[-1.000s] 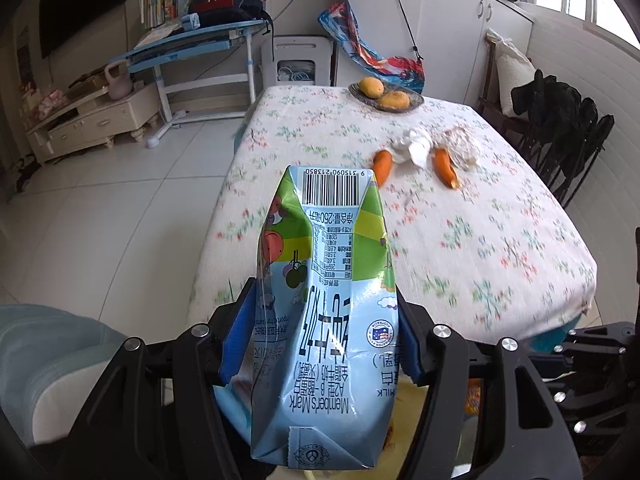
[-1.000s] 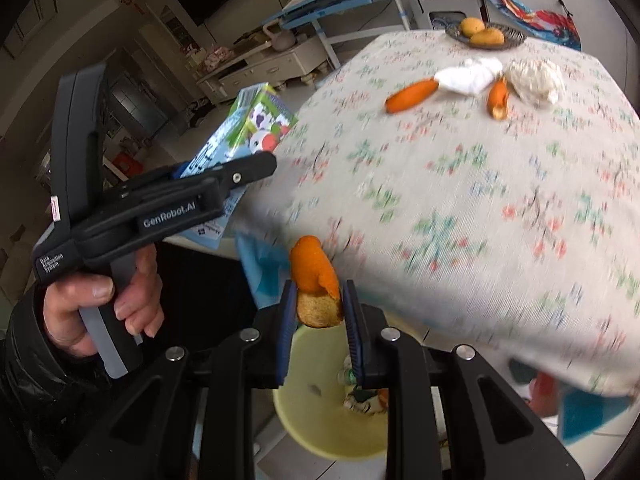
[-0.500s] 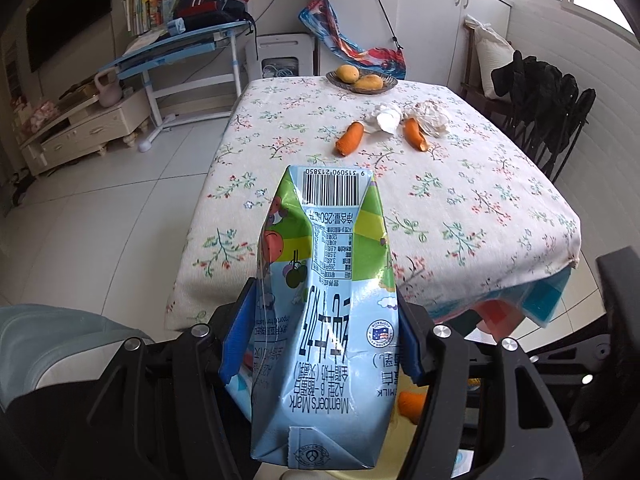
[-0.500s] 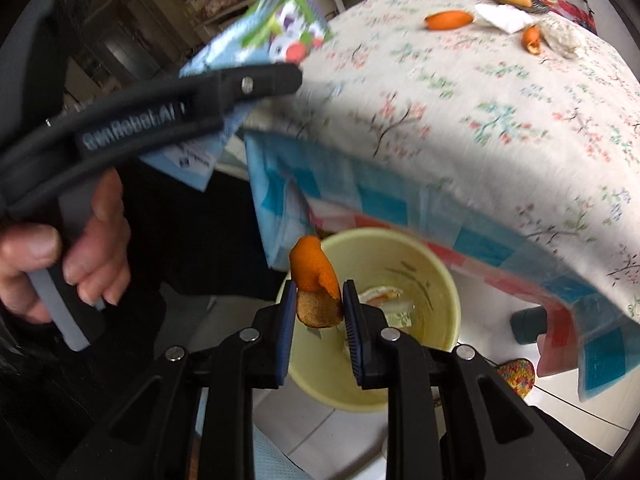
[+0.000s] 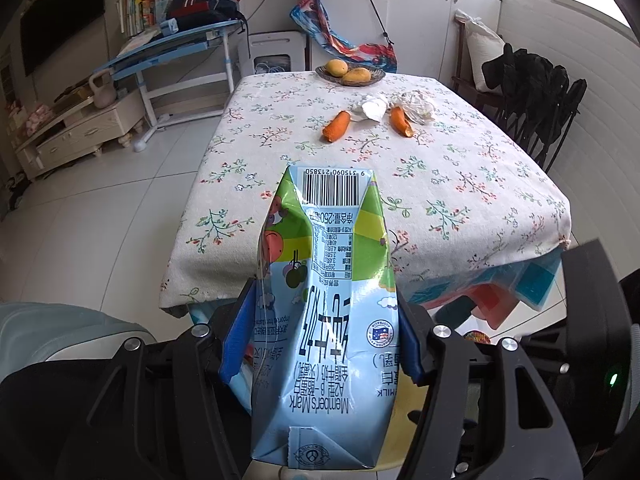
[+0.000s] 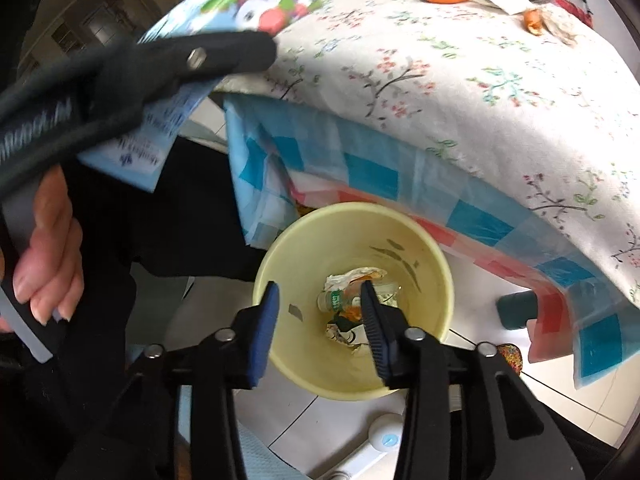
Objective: Collect trash
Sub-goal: 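Carry the blue juice carton over the yellow bucket and open the left tool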
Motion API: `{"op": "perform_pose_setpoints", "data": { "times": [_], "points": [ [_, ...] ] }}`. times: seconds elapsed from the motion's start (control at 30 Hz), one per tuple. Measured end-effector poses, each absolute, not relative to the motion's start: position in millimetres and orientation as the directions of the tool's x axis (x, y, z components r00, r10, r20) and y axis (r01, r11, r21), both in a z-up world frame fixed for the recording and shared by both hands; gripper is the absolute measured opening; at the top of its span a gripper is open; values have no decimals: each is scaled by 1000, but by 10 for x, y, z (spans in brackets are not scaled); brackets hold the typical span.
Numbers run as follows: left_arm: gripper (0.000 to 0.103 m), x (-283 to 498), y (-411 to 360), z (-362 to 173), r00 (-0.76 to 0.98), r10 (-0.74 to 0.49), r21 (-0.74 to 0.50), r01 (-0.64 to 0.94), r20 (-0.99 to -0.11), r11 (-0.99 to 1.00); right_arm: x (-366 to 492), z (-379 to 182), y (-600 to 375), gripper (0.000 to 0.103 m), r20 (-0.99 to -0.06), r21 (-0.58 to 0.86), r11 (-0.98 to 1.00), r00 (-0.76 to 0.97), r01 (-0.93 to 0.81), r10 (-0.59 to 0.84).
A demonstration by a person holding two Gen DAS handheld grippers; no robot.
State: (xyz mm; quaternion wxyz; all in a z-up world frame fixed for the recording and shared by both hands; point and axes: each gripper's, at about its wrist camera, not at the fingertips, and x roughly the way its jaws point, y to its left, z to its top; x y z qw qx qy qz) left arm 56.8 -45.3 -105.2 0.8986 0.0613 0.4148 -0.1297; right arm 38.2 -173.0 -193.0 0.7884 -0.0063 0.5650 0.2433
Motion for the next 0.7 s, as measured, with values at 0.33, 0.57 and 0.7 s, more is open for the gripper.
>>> {"op": "perform_pose_setpoints", "data": {
  "times": [0.33, 0.57, 0.7],
  "points": [
    [59, 473, -642, -1144, 581, -211, 28, 375, -786, 927, 446, -1666, -2110, 63, -846, 248, 943, 424, -223, 323],
    [59, 401, -750, -1215, 554, -227, 42, 431, -801, 902, 417, -1458, -2425, 69, -817, 138, 989, 559, -51, 143],
    [59, 395, -764, -1253, 539, -224, 47, 443, -812, 895, 394, -1383, -2579, 69, -790, 172, 985, 599, 12, 131]
  ]
}}
